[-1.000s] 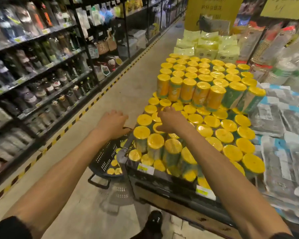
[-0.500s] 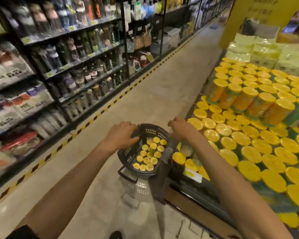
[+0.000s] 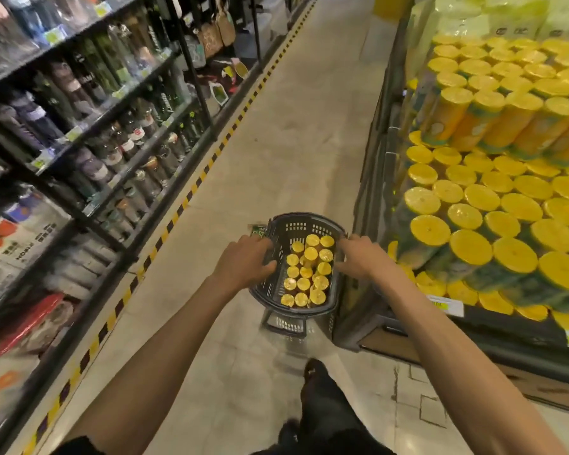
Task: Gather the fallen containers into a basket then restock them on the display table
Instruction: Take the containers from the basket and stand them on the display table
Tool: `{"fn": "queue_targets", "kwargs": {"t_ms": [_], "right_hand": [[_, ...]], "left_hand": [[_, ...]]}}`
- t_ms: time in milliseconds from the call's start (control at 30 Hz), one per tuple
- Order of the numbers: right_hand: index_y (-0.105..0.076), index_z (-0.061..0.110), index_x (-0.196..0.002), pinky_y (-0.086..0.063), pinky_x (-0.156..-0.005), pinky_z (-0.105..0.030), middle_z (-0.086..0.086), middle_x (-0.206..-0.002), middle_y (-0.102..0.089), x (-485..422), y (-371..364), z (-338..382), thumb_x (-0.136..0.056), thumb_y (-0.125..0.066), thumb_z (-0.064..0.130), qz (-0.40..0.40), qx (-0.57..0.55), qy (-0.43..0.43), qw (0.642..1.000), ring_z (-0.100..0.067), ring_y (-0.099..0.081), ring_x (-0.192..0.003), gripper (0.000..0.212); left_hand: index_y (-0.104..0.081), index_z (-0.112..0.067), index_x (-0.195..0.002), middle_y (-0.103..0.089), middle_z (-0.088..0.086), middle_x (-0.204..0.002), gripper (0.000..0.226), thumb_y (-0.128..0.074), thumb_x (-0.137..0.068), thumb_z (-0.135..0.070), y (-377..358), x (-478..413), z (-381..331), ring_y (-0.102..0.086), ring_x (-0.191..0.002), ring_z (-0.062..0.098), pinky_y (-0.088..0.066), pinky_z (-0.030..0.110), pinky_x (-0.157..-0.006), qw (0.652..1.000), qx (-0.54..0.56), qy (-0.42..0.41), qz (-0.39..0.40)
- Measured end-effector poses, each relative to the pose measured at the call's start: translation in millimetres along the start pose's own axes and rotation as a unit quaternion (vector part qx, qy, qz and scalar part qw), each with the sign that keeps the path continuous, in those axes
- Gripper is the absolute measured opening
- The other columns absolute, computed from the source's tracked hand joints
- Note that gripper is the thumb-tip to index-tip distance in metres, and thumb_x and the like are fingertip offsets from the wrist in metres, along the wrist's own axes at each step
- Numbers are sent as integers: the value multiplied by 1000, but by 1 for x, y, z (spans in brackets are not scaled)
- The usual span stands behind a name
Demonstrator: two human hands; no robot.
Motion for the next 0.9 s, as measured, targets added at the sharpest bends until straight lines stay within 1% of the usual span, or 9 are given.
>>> {"fn": "queue_targets", "kwargs": {"t_ms": [33, 100, 267, 400, 500, 600, 733, 800, 900], "right_hand": [[-49, 14, -133, -44, -99, -49, -15, -137, -47, -8, -5, 2, -91, -57, 40, 2, -4, -5, 1000, -37, -46, -125, 50], [-45, 15, -138, -44, -100, -49, -16, -138, -47, -24, -13, 5, -91, -58, 40, 7, -19, -16, 1000, -37, -45, -126, 55], [-47, 12, -134, -44, -97, -48, -15, -134, -50, -77, -33, 1, -90, -59, 42, 31, -63, -53, 996, -37, -47, -123, 54], [-43, 9, -139, -44, -99, -48, -18, -138, -47, -118, -43, 3, -92, -56, 42, 58, -100, -89, 989, -38, -45, -126, 59], [-39, 8, -142, -43, -102, -49, -18, -141, -44, -144, -53, 5, -93, -56, 38, 72, -117, -111, 984, -40, -43, -127, 60], [-43, 8, -136, -44, -100, -49, -19, -137, -47, -159, -58, 7, -92, -58, 38, 81, -150, -141, 975, -40, -45, -125, 55], [-46, 9, -134, -46, -97, -47, -17, -136, -48, -180, -72, 10, -91, -59, 37, 86, -177, -187, 962, -39, -47, -123, 53], [-50, 10, -131, -47, -94, -47, -16, -133, -49, -189, -86, 11, -91, -59, 37, 90, -188, -218, 953, -38, -48, -121, 49], [-50, 10, -128, -46, -93, -48, -16, -131, -48, -205, -109, 13, -90, -58, 35, 82, -224, -276, 931, -37, -47, -121, 46]], "left_hand": [[-57, -18, -119, -60, 6, -117, 39, -54, -91, -45, -2, -9, 4, -54, -107, 27, -48, 40, -86, 1000, -1, -8, 8], [-55, -17, -124, -59, 8, -121, 43, -54, -91, -46, -10, -29, 13, -53, -110, 29, -47, 40, -87, 999, -5, -22, 25], [-50, -18, -133, -53, 11, -132, 52, -55, -93, -50, -27, -87, 31, -49, -121, 33, -43, 41, -92, 988, -50, -66, 127], [-51, -19, -132, -54, 12, -129, 51, -54, -92, -50, -37, -133, 48, -50, -120, 32, -43, 42, -93, 979, -54, -95, 174], [-53, -18, -127, -56, 11, -123, 45, -54, -93, -46, -40, -169, 60, -53, -116, 31, -45, 43, -91, 978, -51, -115, 166], [-50, -16, -130, -57, 14, -122, 47, -53, -93, -45, -51, -199, 64, -53, -115, 33, -49, 49, -91, 973, -22, -137, 187], [-52, -14, -131, -56, 14, -121, 47, -55, -92, -41, -69, -238, 67, -54, -114, 33, -48, 41, -88, 967, 3, -173, 185], [-53, -16, -132, -55, 12, -124, 47, -56, -92, -40, -79, -257, 70, -53, -117, 32, -47, 42, -89, 963, 0, -185, 194], [-54, -16, -128, -55, 12, -123, 45, -56, -90, -39, -98, -289, 78, -53, -117, 33, -46, 43, -90, 955, 1, -212, 209]]}}
Point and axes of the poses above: each hand's wrist, its own x-axis away from the middle knuckle, its own y-axis out of the back of the hand, z = x × y, the point moved 4 cm from there along -x, towards the middle knuckle
